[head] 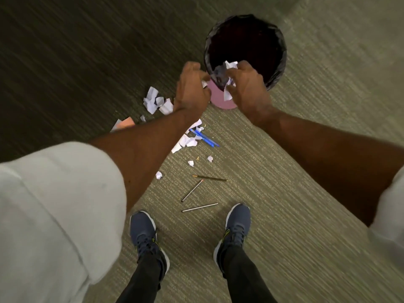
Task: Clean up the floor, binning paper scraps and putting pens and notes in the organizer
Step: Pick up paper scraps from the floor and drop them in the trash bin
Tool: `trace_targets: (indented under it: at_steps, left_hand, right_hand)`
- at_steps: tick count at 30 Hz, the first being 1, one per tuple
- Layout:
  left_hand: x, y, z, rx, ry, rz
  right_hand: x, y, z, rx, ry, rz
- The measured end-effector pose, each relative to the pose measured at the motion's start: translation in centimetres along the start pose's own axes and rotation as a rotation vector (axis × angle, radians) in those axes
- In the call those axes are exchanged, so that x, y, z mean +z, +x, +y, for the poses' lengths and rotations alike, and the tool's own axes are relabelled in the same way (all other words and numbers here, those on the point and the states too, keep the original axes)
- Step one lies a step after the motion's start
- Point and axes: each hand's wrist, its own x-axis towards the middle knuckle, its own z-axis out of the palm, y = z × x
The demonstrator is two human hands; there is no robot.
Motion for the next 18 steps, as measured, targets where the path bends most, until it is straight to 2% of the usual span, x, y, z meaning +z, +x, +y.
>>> trace_targets:
  at_steps: [9,13,18]
  left_hand:
    - [2.7,6.0,5.9,0.062,-0.098,0.043]
    - [3.0,7.7,7.5,0.084,-0.105,0.039]
    - [3.3,8.3,7.6,0.01,-0.194,-0.034]
  right_hand:
    - [-3.3,3.4,5.3,-0.012,-0.033,-0.004]
    - [-4.2,3.5,6.0,-0.066,0.099,0.036]
    - [-4.4,3.7,6.9,-0.008,0.052,0.067]
